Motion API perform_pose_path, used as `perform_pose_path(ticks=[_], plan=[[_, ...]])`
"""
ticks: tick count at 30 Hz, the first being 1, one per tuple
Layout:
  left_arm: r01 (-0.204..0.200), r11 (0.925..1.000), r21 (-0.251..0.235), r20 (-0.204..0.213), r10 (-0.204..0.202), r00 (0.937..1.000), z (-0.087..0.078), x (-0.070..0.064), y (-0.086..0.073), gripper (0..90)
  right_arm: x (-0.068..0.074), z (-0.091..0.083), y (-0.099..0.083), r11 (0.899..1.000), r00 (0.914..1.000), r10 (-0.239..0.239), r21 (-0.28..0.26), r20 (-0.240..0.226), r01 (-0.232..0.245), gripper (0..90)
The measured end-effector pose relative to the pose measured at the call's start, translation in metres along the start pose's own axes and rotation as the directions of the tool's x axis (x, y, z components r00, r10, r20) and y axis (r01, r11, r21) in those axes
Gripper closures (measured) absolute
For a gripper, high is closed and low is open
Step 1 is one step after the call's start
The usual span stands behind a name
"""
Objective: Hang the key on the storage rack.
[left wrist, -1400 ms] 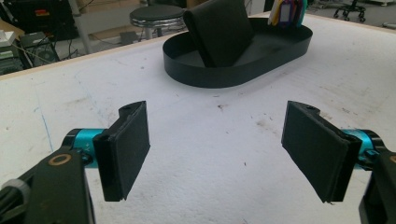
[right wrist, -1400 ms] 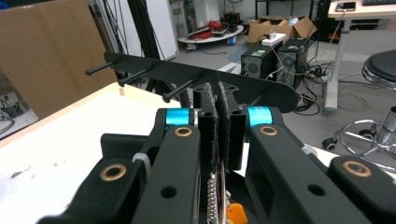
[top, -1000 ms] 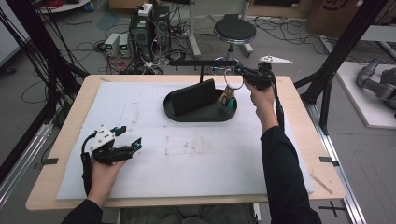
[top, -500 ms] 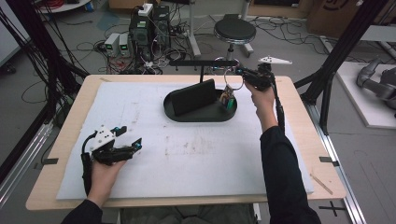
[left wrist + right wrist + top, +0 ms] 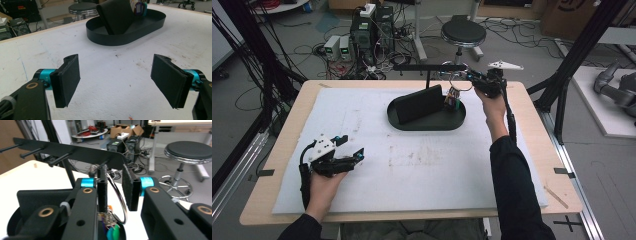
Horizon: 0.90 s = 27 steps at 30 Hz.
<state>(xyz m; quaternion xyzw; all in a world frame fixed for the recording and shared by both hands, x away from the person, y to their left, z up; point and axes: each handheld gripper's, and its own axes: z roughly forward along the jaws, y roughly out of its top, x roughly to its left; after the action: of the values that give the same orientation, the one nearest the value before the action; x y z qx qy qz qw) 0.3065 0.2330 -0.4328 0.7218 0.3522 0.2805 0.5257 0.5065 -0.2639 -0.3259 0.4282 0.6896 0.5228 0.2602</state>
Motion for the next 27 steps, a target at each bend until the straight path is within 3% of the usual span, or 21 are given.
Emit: perform_pose_path(ticks=[3, 5, 10, 13, 16, 19, 21, 27], plan=[[0.003, 1.0000, -0.003, -0.001, -0.003, 1.0000, 0.001, 0.000, 0.000, 23.4, -0.001, -0.004, 0.000, 1.000, 1.0000, 0.001, 0.002, 0.008, -0.001, 64.9], [0.005, 1.0000, -0.002, -0.001, -0.005, 1.0000, 0.001, 0.001, 0.001, 23.4, 0.002, -0.009, 0.000, 1.000, 0.9993, -0.027, 0.014, 0.027, 0.026, 60.2], [0.004, 1.0000, -0.005, -0.002, -0.004, 1.0000, 0.004, 0.002, 0.003, 23.3, 0.008, -0.027, 0.004, 0.998, 0.9980, -0.063, 0.018, -0.003, 0.063, 50.1], [-0.002, 1.0000, -0.007, 0.004, 0.002, 1.0000, 0.006, 0.002, 0.007, 23.3, 0.014, -0.042, 0.008, 0.996, 0.9960, -0.087, 0.008, -0.023, 0.087, 46.3], [-0.010, 0.9998, -0.016, 0.006, 0.010, 0.9999, 0.009, 0.003, 0.010, 23.4, 0.022, -0.063, 0.006, 0.989, 0.9905, -0.136, -0.053, -0.021, 0.135, 45.4], [-0.022, 0.9997, -0.010, 0.009, 0.022, 0.9997, 0.013, 0.003, 0.011, 23.4, 0.023, -0.076, 0.003, 0.993, 0.9918, -0.115, -0.024, -0.055, 0.114, 39.3], [-0.019, 0.9998, -0.010, 0.010, 0.019, 0.9998, 0.015, 0.003, 0.011, 23.4, 0.025, -0.091, -0.003, 0.989, 0.9892, -0.135, -0.069, -0.057, 0.131, 39.6], [-0.015, 0.9999, -0.008, 0.004, 0.015, 0.9999, 0.018, 0.007, 0.011, 23.3, 0.028, -0.119, -0.025, 0.991, 0.9902, -0.115, -0.075, -0.079, 0.109, 31.9]])
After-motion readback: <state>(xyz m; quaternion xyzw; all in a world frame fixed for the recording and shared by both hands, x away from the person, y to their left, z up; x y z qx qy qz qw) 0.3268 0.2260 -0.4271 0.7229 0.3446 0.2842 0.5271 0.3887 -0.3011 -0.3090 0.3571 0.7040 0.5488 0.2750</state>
